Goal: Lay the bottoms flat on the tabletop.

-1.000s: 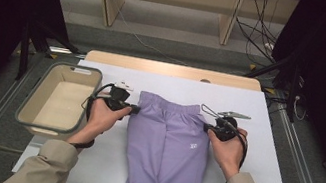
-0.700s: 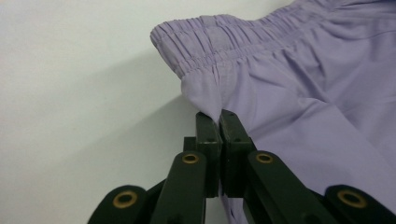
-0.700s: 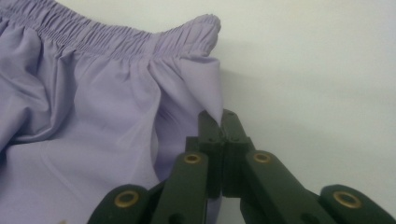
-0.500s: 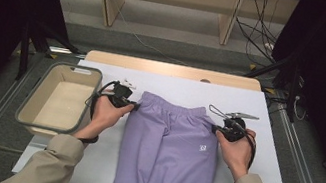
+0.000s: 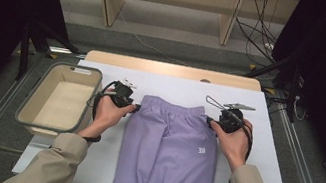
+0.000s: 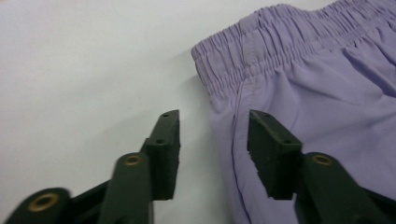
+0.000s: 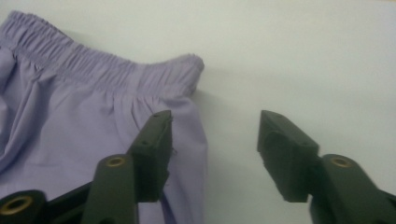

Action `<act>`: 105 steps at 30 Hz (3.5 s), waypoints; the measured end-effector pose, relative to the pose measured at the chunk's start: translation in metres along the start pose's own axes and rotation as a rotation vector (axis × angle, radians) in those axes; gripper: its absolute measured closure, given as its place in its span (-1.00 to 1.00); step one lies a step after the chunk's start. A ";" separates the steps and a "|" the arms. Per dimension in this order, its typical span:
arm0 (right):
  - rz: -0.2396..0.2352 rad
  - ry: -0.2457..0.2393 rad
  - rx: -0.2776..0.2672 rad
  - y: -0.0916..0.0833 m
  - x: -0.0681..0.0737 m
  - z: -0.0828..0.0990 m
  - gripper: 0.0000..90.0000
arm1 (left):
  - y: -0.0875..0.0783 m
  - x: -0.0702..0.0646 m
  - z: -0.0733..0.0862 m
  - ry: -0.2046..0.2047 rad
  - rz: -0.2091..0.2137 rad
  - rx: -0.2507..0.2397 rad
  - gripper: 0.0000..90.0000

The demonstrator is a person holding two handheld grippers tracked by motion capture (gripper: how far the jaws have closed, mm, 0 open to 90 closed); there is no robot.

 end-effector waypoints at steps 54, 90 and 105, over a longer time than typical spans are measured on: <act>0.010 -0.034 -0.029 0.031 0.009 -0.036 0.45 | -0.015 0.011 -0.037 0.050 -0.101 -0.110 0.45; -0.113 0.030 0.318 -0.085 0.058 0.126 0.38 | -0.086 -0.048 0.097 0.172 0.128 -0.093 -0.22; -0.067 -0.070 0.344 -0.084 0.069 0.130 1.00 | -0.091 -0.056 0.107 0.204 0.127 -0.090 -0.23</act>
Point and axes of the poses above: each handheld gripper's, and its own axes: y roughly forward along the jaws, z roughly out of its underside, x roughly to its left, the point moved 4 cm from there along y, roughly forward along the jaws, and after that the axes turned 7 degrees about -z, right-handed, at the moved point
